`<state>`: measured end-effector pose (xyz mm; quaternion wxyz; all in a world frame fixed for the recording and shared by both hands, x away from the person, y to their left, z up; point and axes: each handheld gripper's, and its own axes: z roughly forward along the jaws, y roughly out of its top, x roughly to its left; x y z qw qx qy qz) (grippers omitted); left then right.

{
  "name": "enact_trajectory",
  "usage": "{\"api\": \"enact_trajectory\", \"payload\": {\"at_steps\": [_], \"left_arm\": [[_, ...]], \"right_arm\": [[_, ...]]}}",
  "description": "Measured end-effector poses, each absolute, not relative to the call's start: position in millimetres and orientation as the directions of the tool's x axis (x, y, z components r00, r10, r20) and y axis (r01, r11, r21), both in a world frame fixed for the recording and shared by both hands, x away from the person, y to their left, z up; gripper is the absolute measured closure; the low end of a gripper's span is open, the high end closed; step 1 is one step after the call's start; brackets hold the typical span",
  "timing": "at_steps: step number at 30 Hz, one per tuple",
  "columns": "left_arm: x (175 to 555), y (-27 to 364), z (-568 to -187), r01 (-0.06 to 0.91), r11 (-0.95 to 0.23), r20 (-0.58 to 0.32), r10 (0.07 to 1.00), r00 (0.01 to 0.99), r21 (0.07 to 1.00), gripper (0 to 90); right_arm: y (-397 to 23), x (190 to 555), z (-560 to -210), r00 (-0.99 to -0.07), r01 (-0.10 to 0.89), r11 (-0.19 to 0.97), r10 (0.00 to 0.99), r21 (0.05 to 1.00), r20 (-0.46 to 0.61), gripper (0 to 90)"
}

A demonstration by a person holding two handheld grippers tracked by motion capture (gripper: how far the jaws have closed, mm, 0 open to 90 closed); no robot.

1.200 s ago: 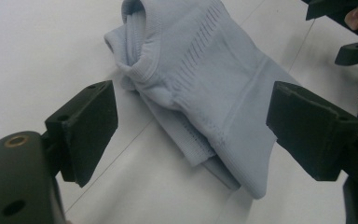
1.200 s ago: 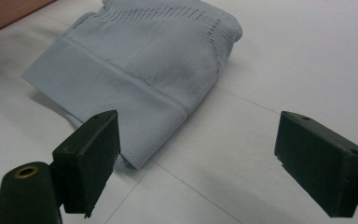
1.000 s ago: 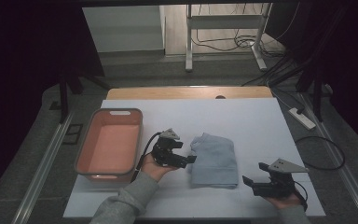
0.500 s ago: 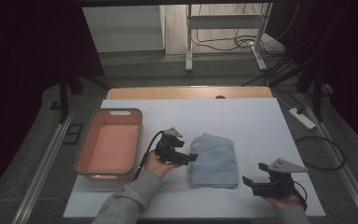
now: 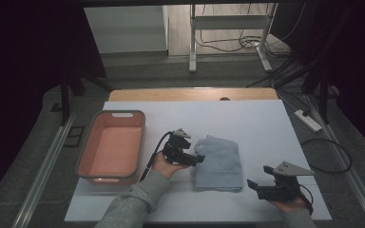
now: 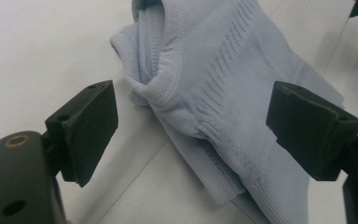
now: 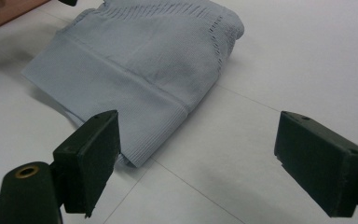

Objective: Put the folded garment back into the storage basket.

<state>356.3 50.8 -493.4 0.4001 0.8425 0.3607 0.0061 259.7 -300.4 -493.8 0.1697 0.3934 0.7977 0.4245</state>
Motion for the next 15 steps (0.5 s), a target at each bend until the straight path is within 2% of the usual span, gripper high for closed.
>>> {"api": "enact_trajectory", "payload": {"at_steps": [15], "left_arm": [[371, 37, -499, 0.606, -0.464, -0.253, 0.619, 0.744, 0.647, 16.1]], "right_arm": [[-300, 259, -494, -0.635, 0.483, 0.330, 0.770, 0.811, 0.065, 15.0]]}}
